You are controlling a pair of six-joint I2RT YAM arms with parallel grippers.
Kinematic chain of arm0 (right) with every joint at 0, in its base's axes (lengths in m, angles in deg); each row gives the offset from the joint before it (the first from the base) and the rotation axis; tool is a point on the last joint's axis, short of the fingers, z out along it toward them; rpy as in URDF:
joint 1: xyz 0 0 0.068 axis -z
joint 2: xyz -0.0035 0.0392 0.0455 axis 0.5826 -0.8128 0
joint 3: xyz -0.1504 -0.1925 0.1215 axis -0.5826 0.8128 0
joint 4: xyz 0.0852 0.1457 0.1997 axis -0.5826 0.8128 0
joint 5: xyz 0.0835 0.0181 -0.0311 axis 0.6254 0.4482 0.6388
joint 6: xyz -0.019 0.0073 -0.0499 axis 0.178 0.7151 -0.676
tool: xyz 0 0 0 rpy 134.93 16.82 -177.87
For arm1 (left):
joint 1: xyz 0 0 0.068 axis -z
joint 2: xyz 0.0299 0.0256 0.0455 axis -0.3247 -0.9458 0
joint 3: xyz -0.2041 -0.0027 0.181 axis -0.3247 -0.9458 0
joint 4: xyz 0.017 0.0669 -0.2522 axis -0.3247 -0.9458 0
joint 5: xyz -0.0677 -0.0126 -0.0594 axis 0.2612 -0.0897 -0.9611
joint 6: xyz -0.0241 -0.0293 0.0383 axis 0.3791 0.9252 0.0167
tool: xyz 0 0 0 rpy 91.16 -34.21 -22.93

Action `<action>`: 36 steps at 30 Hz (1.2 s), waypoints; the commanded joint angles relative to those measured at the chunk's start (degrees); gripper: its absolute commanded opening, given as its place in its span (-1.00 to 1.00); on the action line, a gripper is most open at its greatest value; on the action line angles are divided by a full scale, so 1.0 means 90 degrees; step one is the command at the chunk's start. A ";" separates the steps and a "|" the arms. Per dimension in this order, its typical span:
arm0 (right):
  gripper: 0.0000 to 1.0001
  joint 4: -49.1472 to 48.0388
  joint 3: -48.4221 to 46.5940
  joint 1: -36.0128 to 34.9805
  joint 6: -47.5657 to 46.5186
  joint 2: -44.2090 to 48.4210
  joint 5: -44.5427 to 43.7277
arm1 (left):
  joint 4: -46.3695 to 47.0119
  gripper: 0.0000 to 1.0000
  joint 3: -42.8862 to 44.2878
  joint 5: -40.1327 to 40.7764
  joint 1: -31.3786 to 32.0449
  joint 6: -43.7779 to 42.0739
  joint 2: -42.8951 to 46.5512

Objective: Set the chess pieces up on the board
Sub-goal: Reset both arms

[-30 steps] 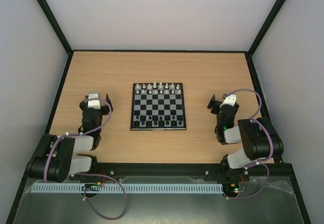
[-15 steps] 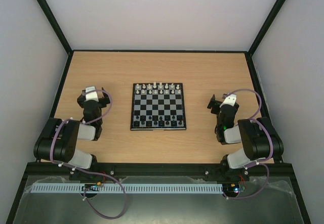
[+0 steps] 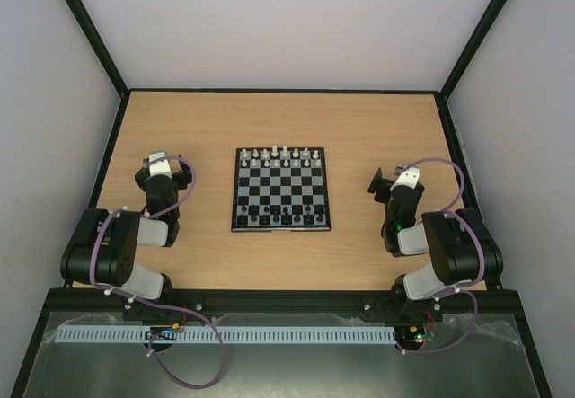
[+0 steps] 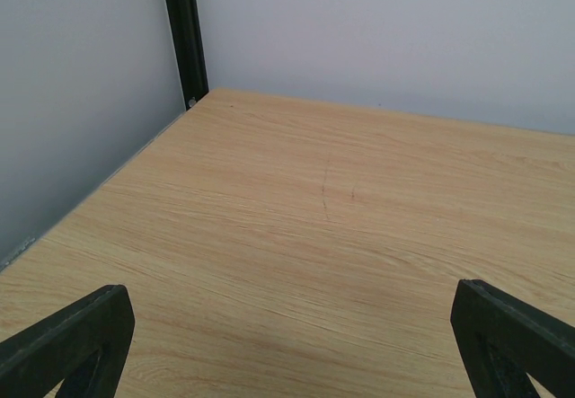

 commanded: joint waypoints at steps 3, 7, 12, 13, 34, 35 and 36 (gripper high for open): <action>0.97 -0.0063 -0.0132 0.0004 0.0037 -0.0050 -0.0142 | 0.0213 0.99 0.0102 -0.0093 -0.0041 0.0090 -0.0047; 0.97 -0.0059 -0.0132 0.0000 0.0042 -0.0053 -0.0140 | 0.0206 0.99 0.0107 -0.0097 -0.0041 0.0095 -0.0047; 0.97 -0.0051 -0.0141 0.0014 0.0045 -0.0057 -0.0130 | 0.0221 0.99 0.0099 -0.0322 -0.0117 0.0115 -0.0073; 0.97 -0.0049 -0.0144 0.0011 0.0045 -0.0060 -0.0133 | 0.0549 0.99 -0.0013 -0.0540 -0.0144 0.0017 -0.0176; 0.97 0.0068 -0.0201 0.0063 0.0079 -0.0059 -0.0069 | 0.0616 0.99 -0.0059 -0.0766 -0.0187 -0.0042 -0.0225; 0.97 0.0072 -0.0203 0.0057 0.0076 -0.0059 -0.0074 | 0.0620 0.99 -0.0060 -0.0766 -0.0187 -0.0043 -0.0225; 0.97 0.0066 -0.0210 0.0059 0.0075 -0.0068 -0.0067 | 0.0620 0.99 -0.0063 -0.0766 -0.0187 -0.0042 -0.0223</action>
